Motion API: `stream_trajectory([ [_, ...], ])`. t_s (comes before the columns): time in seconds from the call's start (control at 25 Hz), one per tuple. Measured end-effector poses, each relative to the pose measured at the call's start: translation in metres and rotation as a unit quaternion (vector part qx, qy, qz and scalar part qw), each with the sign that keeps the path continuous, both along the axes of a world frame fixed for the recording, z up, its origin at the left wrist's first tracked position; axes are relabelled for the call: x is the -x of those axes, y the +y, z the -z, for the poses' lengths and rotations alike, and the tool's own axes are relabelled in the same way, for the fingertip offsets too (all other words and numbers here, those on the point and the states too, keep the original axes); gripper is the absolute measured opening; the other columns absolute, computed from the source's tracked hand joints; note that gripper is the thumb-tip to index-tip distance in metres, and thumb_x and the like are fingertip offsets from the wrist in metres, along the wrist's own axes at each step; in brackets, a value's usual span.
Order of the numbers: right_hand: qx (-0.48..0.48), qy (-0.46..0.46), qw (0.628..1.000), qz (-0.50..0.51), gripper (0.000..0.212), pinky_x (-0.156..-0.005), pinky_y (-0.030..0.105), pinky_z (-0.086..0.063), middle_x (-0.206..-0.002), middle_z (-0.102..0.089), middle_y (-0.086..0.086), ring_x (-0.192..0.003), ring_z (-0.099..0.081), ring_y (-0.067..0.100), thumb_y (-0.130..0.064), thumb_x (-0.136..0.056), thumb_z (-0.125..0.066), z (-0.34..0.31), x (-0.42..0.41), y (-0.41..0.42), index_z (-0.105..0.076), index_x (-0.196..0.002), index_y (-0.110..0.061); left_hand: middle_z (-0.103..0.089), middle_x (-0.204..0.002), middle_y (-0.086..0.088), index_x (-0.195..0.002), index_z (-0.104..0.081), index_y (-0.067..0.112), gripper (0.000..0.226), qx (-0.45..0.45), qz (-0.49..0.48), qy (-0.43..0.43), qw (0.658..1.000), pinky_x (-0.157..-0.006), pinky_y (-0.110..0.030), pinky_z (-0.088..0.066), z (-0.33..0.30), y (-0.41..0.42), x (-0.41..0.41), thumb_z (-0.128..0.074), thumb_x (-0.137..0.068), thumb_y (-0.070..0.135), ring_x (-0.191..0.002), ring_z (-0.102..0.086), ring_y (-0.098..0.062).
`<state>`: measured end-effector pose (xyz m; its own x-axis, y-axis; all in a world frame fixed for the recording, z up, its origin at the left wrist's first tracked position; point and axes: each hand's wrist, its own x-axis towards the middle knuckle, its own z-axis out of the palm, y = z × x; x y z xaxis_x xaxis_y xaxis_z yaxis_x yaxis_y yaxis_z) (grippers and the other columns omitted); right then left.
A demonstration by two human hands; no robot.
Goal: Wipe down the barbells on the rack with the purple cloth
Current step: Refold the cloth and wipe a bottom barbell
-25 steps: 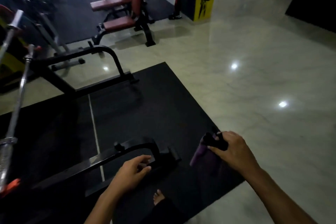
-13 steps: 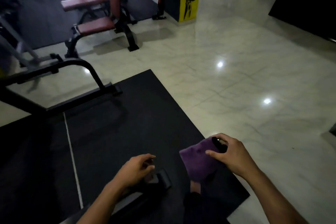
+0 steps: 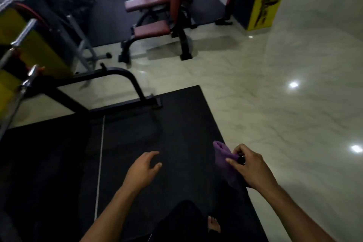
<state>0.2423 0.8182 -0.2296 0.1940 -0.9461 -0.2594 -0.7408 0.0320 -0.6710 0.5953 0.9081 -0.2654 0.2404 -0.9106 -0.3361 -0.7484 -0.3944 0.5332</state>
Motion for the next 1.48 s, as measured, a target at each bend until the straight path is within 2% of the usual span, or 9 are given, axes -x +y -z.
stream_trajectory([
  [0.2,-0.013,0.015,0.995,-0.094,0.026,-0.062,0.028,-0.051,-0.079,-0.066,-0.012,-0.073,-0.062,0.004,-0.032,-0.082,-0.080,0.017,-0.082,-0.071,-0.054,-0.080,-0.031,-0.053,-0.130,0.009,-0.137,-0.053,0.029,0.045,-0.012,-0.150,0.048,0.987,-0.091,-0.024,-0.043,0.033,-0.005,-0.051,-0.065,-0.094,0.037,-0.114,-0.052,-0.008],
  [0.4,-0.054,0.063,0.976,-0.200,0.026,-0.065,0.036,-0.057,-0.078,-0.067,-0.010,-0.070,-0.063,0.004,-0.034,-0.081,-0.081,0.046,-0.187,-0.149,-0.055,-0.082,-0.032,-0.056,-0.132,0.007,-0.135,-0.056,0.029,0.045,-0.033,-0.243,0.089,0.965,-0.100,-0.028,-0.044,0.084,-0.017,-0.109,-0.068,-0.092,0.036,-0.123,-0.053,-0.012],
  [0.56,-0.074,0.091,0.947,-0.300,0.023,-0.058,0.021,-0.049,-0.080,-0.066,-0.011,-0.071,-0.062,0.001,-0.030,-0.085,-0.079,0.040,-0.287,-0.198,-0.056,-0.085,-0.032,-0.054,-0.129,0.010,-0.137,-0.053,0.029,0.046,-0.063,-0.288,0.101,0.950,-0.097,-0.023,-0.041,0.090,-0.027,-0.169,-0.067,-0.093,0.035,-0.123,-0.052,-0.010],
  [0.8,-0.041,0.041,0.911,-0.408,0.023,-0.059,0.024,-0.050,-0.084,-0.066,-0.011,-0.073,-0.062,0.001,-0.029,-0.086,-0.077,0.014,-0.442,-0.260,-0.056,-0.090,-0.036,-0.054,-0.134,0.006,-0.138,-0.051,0.029,0.052,-0.061,-0.318,0.076,0.943,-0.106,-0.029,-0.042,0.082,-0.058,-0.291,-0.071,-0.090,0.035,-0.127,-0.053,-0.013],
  [1.0,-0.016,0.001,0.883,-0.468,0.025,-0.067,0.021,-0.053,-0.092,-0.064,-0.020,-0.081,-0.062,-0.005,-0.027,-0.090,-0.073,0.011,-0.551,-0.303,-0.053,-0.097,-0.041,-0.053,-0.134,0.004,-0.142,-0.050,0.025,0.057,0.003,-0.358,0.072,0.931,-0.103,-0.016,-0.036,0.070,-0.102,-0.375,-0.073,-0.090,0.029,-0.125,-0.052,-0.011],
  [1.16,-0.009,-0.061,0.853,-0.517,0.020,-0.068,0.024,-0.054,-0.095,-0.064,-0.019,-0.084,-0.062,-0.002,-0.026,-0.097,-0.064,0.019,-0.638,-0.343,-0.049,-0.100,-0.038,-0.051,-0.137,0.009,-0.142,-0.041,0.041,0.069,0.052,-0.378,0.085,0.921,-0.108,-0.028,-0.044,0.071,-0.139,-0.438,-0.077,-0.084,0.031,-0.123,-0.053,-0.002],
  [1.28,-0.015,-0.083,0.833,-0.547,0.016,-0.067,0.027,-0.054,-0.093,-0.063,-0.017,-0.081,-0.063,0.003,-0.025,-0.097,-0.064,0.018,-0.707,-0.376,-0.050,-0.096,-0.034,-0.043,-0.141,0.024,-0.135,-0.029,0.061,0.075,0.068,-0.369,0.090,0.923,-0.106,-0.022,-0.044,0.052,-0.183,-0.492,-0.076,-0.082,0.036,-0.126,-0.049,0.006],
  [1.36,-0.022,-0.092,0.815,-0.572,0.017,-0.069,0.022,-0.054,-0.095,-0.064,-0.020,-0.084,-0.064,0.001,-0.028,-0.095,-0.066,0.015,-0.752,-0.393,-0.052,-0.097,-0.037,-0.039,-0.139,0.031,-0.131,-0.030,0.062,0.072,0.086,-0.349,0.086,0.929,-0.107,-0.019,-0.042,0.031,-0.214,-0.531,-0.075,-0.082,0.036,-0.128,-0.045,0.009],
  [1.48,-0.038,-0.109,0.785,-0.609,0.018,-0.079,0.025,-0.057,-0.107,-0.065,-0.024,-0.098,-0.063,-0.005,-0.034,-0.096,-0.066,0.004,-0.817,-0.418,-0.056,-0.105,-0.046,-0.042,-0.139,0.026,-0.129,-0.039,0.054,0.061,0.117,-0.333,0.087,0.931,-0.106,-0.024,-0.044,0.007,-0.253,-0.586,-0.074,-0.083,0.036,-0.131,-0.043,0.006],
])
